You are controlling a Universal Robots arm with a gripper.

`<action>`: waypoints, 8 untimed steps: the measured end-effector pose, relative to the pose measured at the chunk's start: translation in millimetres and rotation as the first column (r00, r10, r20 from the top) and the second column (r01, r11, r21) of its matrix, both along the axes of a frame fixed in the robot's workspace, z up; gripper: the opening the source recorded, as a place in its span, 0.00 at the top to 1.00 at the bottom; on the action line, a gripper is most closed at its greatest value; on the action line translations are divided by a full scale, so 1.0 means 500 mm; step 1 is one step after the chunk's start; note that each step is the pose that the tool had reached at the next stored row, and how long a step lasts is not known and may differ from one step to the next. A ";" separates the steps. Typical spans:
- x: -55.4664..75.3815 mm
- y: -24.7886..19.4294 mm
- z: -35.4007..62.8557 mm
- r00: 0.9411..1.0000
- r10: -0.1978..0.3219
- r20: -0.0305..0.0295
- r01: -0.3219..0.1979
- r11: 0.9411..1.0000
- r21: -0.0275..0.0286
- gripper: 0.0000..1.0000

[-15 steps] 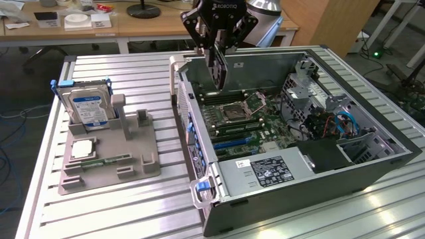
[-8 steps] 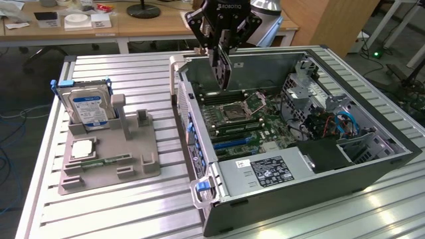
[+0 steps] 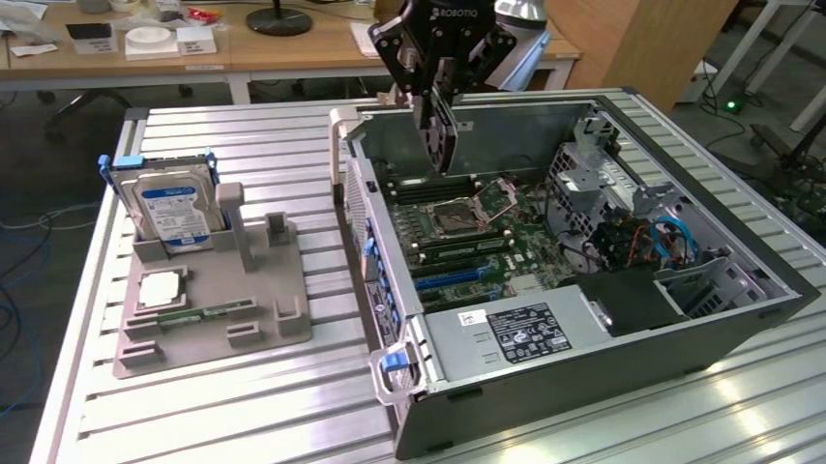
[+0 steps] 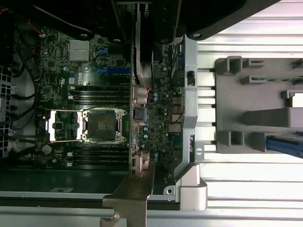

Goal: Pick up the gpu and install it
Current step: 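Pick up the gpu and move the gpu toward the slot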

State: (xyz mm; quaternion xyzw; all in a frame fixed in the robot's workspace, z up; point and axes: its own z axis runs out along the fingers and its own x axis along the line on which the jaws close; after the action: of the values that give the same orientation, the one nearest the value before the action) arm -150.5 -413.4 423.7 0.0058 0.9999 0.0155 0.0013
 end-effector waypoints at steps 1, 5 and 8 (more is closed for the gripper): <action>0.002 0.0000 0.000 1.000 0.000 0.000 0.000 1.000 0.000 0.73; 0.015 0.0000 0.000 1.000 0.000 0.000 0.000 1.000 0.000 0.73; 0.021 0.0000 -0.001 1.000 0.000 0.000 0.000 1.000 0.000 0.73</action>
State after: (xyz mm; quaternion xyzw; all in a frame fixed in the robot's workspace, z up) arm -140.3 -413.4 423.4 0.0058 0.9999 0.0155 0.0013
